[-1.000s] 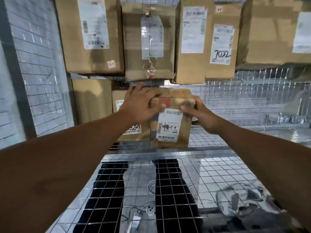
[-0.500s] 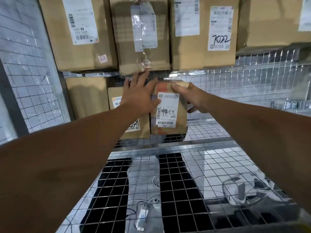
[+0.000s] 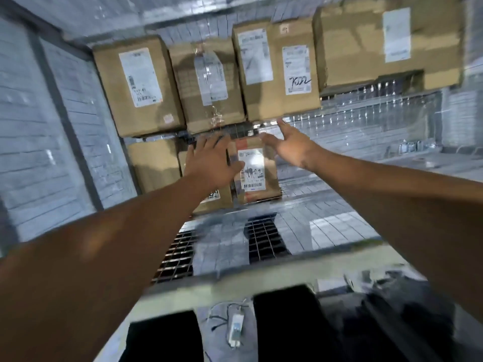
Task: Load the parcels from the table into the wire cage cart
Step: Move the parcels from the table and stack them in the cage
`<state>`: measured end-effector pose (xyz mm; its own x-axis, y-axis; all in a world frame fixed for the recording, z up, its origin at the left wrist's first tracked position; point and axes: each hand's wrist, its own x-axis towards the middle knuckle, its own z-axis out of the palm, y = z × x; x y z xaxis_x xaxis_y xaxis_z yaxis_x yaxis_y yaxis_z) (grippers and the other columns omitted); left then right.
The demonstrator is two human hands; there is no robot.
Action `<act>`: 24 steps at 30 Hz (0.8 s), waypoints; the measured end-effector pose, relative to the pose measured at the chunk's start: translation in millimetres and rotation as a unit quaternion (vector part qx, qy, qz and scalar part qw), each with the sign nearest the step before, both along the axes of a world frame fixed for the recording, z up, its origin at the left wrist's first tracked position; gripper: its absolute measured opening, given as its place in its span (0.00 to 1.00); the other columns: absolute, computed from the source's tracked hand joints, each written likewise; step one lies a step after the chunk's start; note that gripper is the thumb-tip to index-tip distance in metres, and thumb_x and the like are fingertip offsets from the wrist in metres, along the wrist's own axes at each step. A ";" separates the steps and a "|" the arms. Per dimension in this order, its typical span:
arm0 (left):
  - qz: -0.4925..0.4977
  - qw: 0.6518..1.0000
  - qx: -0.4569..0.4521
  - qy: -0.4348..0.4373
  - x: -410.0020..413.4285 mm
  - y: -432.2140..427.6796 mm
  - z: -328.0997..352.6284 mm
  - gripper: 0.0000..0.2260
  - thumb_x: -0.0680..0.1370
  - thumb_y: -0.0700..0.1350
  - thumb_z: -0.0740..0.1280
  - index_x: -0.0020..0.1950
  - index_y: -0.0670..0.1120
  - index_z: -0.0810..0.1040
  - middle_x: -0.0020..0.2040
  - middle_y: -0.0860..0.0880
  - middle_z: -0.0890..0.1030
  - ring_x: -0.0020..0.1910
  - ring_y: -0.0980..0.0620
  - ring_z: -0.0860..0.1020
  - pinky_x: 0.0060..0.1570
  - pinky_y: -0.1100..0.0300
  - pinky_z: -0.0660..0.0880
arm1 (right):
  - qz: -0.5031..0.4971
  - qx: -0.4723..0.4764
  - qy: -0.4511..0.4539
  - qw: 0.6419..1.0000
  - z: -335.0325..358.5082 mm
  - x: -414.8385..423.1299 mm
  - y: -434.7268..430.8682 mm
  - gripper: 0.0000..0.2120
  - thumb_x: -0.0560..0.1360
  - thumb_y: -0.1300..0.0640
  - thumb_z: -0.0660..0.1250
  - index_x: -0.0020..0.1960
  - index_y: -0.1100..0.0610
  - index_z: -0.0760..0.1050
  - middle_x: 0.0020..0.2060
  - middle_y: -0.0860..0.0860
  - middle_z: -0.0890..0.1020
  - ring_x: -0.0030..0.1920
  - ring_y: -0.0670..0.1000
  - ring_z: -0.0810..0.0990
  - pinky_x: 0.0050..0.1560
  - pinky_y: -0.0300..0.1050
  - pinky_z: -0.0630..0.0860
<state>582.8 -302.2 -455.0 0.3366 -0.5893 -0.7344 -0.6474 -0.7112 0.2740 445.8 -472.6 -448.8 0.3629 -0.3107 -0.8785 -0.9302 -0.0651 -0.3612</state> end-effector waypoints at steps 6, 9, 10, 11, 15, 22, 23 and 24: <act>0.000 0.994 -0.108 0.025 14.4 7.4 116.5 0.33 0.81 0.65 0.62 0.82 0.50 0.62 0.82 0.45 0.62 0.81 0.41 0.59 0.77 0.45 0.60 | -0.018 -0.151 -0.032 0.988 131.6 -13.2 24.9 0.40 0.81 0.32 0.60 0.85 0.49 0.52 0.83 0.55 0.60 0.82 0.59 0.58 0.80 0.55 0.58; -0.061 0.981 -0.182 0.010 2.5 16.7 170.9 0.33 0.79 0.68 0.60 0.77 0.47 0.69 0.76 0.42 0.71 0.75 0.38 0.67 0.72 0.40 0.65 | -0.079 -0.300 -0.026 0.950 198.5 -35.3 60.3 0.41 0.78 0.30 0.55 0.82 0.54 0.62 0.78 0.59 0.68 0.79 0.60 0.63 0.79 0.58 0.59; -0.070 0.977 -0.200 0.004 -3.7 22.7 191.3 0.35 0.78 0.70 0.58 0.75 0.47 0.71 0.73 0.42 0.73 0.72 0.37 0.69 0.71 0.37 0.66 | -0.126 -0.334 -0.031 0.934 222.2 -41.9 77.7 0.41 0.77 0.29 0.52 0.82 0.54 0.63 0.78 0.58 0.68 0.80 0.60 0.62 0.79 0.59 0.58; -0.074 0.971 -0.226 0.006 -11.6 27.0 212.0 0.36 0.75 0.71 0.57 0.74 0.48 0.72 0.72 0.42 0.75 0.71 0.37 0.70 0.70 0.35 0.67 | -0.190 -0.365 -0.034 0.911 246.8 -50.4 97.6 0.40 0.78 0.30 0.51 0.82 0.53 0.64 0.79 0.57 0.67 0.80 0.59 0.61 0.80 0.60 0.56; -0.079 0.955 -0.272 0.087 -51.0 48.5 298.5 0.40 0.72 0.72 0.57 0.80 0.54 0.66 0.81 0.48 0.65 0.80 0.44 0.60 0.79 0.43 0.53 | -0.389 -0.407 -0.025 0.826 318.6 -99.4 191.4 0.32 0.83 0.35 0.53 0.83 0.49 0.60 0.82 0.53 0.62 0.83 0.54 0.55 0.81 0.60 0.52; -0.360 0.883 -0.268 0.135 -147.0 94.6 395.3 0.37 0.79 0.70 0.61 0.84 0.59 0.55 0.85 0.51 0.53 0.84 0.45 0.46 0.80 0.41 0.43 | -0.512 -0.414 0.080 0.748 400.0 -215.3 351.3 0.34 0.83 0.32 0.54 0.84 0.46 0.57 0.84 0.51 0.58 0.84 0.54 0.51 0.82 0.59 0.48; -0.400 0.865 -0.272 0.134 -166.7 100.6 403.9 0.37 0.78 0.71 0.60 0.84 0.60 0.54 0.85 0.51 0.52 0.84 0.45 0.46 0.80 0.41 0.43 | -0.533 -0.414 0.095 0.732 408.0 -231.4 369.2 0.36 0.80 0.30 0.52 0.83 0.46 0.58 0.83 0.51 0.58 0.84 0.54 0.51 0.82 0.59 0.48; -0.438 0.846 -0.271 0.135 -187.2 106.6 411.5 0.38 0.78 0.72 0.59 0.83 0.60 0.54 0.85 0.52 0.52 0.84 0.45 0.45 0.80 0.40 0.43 | -0.555 -0.414 0.111 0.713 415.3 -246.8 386.4 0.39 0.78 0.28 0.50 0.83 0.46 0.58 0.83 0.52 0.59 0.84 0.55 0.52 0.82 0.60 0.50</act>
<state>395.7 -195.6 -43.5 -0.5410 -0.8009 -0.2567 -0.7229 0.2868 0.6286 199.1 -86.2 -33.5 -0.6293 -0.7438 -0.2252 -0.6030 0.6501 -0.4623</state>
